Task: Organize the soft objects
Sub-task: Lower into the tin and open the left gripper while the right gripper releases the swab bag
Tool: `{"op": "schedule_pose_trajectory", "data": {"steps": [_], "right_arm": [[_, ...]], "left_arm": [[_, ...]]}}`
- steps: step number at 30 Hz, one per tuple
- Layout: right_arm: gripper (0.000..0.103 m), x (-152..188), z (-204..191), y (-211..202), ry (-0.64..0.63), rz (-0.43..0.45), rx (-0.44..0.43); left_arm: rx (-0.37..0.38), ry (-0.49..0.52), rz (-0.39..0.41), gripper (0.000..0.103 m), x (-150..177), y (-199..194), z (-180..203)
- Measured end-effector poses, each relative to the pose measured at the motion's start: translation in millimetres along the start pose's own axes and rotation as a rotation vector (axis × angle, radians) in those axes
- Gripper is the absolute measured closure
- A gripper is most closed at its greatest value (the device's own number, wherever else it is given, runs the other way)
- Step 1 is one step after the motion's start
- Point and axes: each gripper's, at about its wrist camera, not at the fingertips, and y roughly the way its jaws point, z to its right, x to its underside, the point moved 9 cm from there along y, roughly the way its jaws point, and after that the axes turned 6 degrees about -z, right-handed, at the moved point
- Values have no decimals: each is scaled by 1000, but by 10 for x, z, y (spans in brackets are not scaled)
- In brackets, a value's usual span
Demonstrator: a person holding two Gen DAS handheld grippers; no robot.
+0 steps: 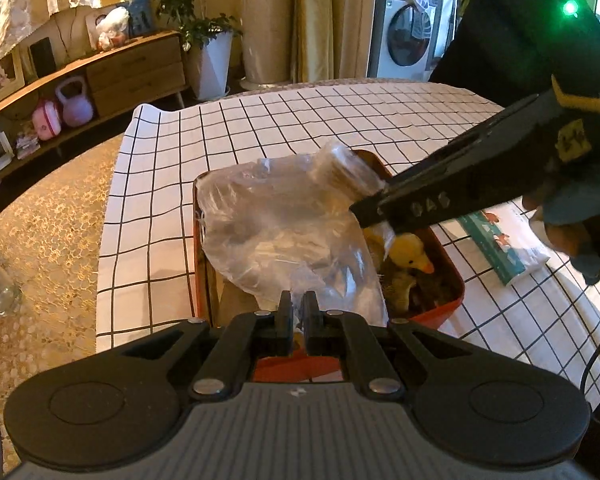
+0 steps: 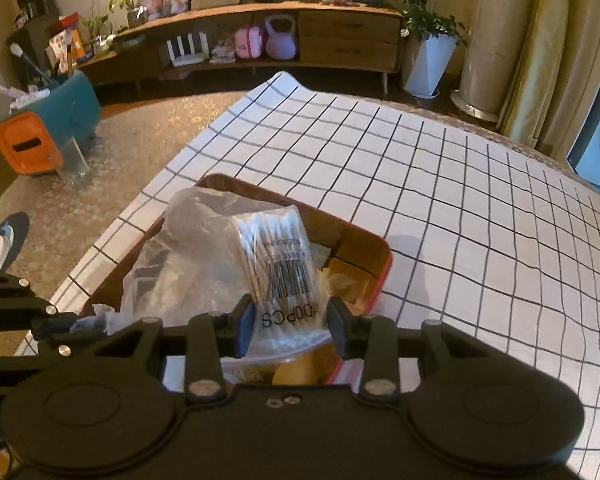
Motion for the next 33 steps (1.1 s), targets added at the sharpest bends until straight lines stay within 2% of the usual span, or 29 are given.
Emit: {"op": "schedule_pose_trajectory", "data": {"steps": [13,25,28,31,33], "right_arm": [[64,38,-1,188,-15,-34,28],[59,14,36,106,-2,2,16],[54,18,51,40,-1,13,11],[46,20,65,-47,5,38,1],[45,31,78,-100,8,49,-4]], "left_arm": [[12,-34,-31,98,-2,214,-4],[-1,-53,-37,95,3,213,11],[0,-56,-38,93,-4,189,30],[1,-62,-40,75,-2,163,43],[-1,-64,-29,50,-7,129,50]]}}
